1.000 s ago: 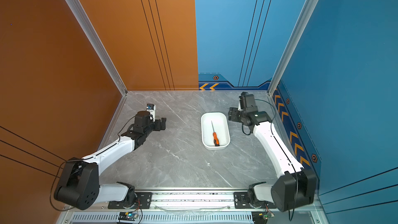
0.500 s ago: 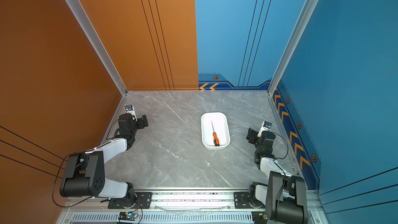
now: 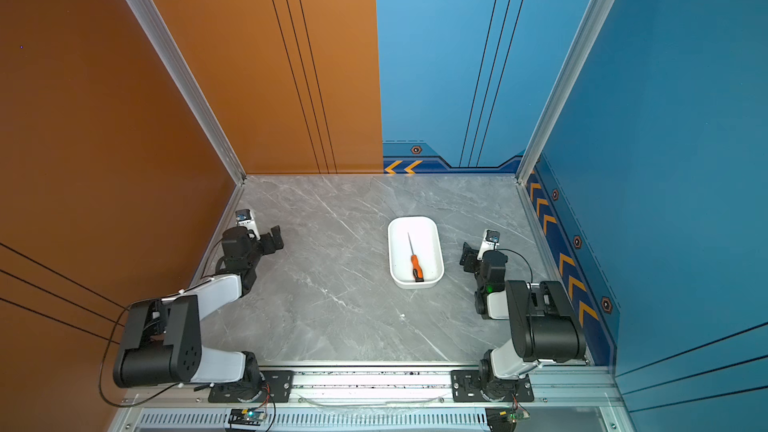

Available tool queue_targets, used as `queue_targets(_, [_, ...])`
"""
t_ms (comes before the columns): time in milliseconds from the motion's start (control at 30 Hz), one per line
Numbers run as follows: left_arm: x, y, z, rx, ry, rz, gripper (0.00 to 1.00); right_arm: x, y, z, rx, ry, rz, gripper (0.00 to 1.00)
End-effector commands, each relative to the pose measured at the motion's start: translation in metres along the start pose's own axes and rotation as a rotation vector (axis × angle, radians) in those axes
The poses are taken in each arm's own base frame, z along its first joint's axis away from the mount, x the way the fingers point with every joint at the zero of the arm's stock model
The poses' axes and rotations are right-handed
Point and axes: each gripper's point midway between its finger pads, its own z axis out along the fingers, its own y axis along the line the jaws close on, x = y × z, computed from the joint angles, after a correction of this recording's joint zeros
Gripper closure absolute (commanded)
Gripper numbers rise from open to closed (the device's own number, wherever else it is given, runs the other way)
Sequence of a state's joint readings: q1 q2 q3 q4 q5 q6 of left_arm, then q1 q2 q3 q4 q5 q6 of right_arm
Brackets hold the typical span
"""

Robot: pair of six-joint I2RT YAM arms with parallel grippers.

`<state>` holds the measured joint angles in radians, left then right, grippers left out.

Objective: Put the screwdriver in the bin
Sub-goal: Reset both arms

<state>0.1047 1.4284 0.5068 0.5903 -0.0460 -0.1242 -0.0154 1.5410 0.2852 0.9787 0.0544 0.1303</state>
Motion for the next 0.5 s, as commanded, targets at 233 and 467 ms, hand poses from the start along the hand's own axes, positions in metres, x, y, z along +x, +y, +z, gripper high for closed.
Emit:
queue_targets(233, [0.029,-0.033,0.003,0.053,-0.023,0.17,0.02,-0.02,0.004,0.011,0.05,-0.024,-0.066,0.18])
queue_targets(467, [0.03,-0.028,0.001,-0.019,-0.083,0.178,0.02,-0.021,0.003,0.011,0.054,-0.026,-0.067,0.0])
